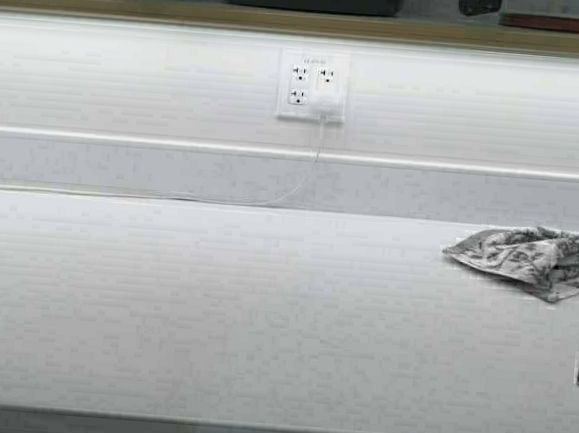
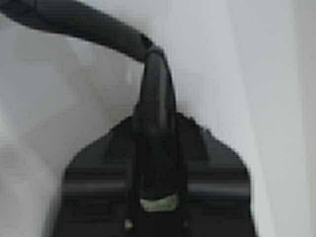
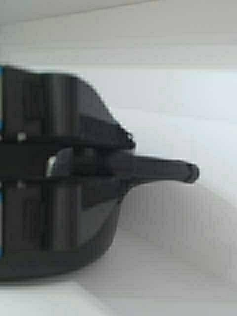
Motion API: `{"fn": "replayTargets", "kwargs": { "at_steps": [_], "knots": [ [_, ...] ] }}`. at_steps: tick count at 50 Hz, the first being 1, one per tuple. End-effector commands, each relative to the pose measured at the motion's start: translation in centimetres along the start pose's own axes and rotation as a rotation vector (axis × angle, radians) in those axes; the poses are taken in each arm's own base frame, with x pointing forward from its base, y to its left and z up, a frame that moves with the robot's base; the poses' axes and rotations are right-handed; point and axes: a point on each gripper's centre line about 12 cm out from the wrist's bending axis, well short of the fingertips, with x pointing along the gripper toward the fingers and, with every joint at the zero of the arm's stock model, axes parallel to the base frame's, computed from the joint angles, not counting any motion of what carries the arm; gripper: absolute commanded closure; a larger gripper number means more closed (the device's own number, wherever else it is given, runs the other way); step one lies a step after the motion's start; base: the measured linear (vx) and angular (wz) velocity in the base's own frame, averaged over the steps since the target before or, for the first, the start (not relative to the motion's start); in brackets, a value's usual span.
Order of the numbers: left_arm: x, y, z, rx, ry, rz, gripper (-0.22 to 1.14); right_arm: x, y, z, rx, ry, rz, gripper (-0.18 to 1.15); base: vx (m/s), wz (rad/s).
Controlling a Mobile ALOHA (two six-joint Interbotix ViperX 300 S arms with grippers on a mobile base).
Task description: Open the cabinet, put the pot inside, then close it
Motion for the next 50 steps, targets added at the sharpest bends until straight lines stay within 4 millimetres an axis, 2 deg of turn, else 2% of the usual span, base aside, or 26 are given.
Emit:
{"fn": "replayTargets", "kwargs": {
  "at_steps": [1, 4, 7, 9, 24, 37, 45, 50],
  "knots": [
    [-1.2, -1.4, -0.4, -0.003, -0.026, -0.070, 0.30, -0.5, 1.5, -0.3, 0.003, -0.010, 0.065, 0.08, 0.00, 0.00],
    [-1.5, -1.4, -0.1, -0.005, -0.048, -0.087, 0.12, -0.6, 1.6, -0.3, 0.004, -0.016, 0.079, -0.03, 0.00, 0.00],
    [-1.7, -1.4, 0.0, -0.005, -0.058, -0.095, -0.06, -0.7, 1.6, -0.2, 0.007, -0.020, 0.084, -0.04, 0.00, 0.00],
    [-1.7, -1.4, -0.1, -0.011, -0.058, -0.098, -0.11, -0.7, 1.6, -0.2, 0.008, -0.021, 0.086, -0.04, 0.00, 0.00],
    [-2.1, -2.0, 0.5, -0.066, -0.083, -0.135, -0.11, -1.4, 1.4, 1.0, 0.005, -0.048, 0.082, -0.04, 0.00, 0.00],
    [-5.7, -3.0, 1.8, -0.059, -0.128, -0.189, -0.11, -3.6, 1.4, 1.1, -0.008, -0.053, 0.101, -0.04, 0.00, 0.00],
    [-8.0, -2.7, 2.2, -0.050, -0.143, -0.199, -0.11, -5.6, 0.9, 0.9, -0.017, -0.054, 0.115, -0.04, -0.01, 0.00],
    [-9.5, -2.2, 2.2, -0.020, -0.130, -0.198, -0.09, -6.9, 1.4, 0.4, -0.032, -0.036, 0.165, -0.02, -0.02, 0.00]
  ]
}}
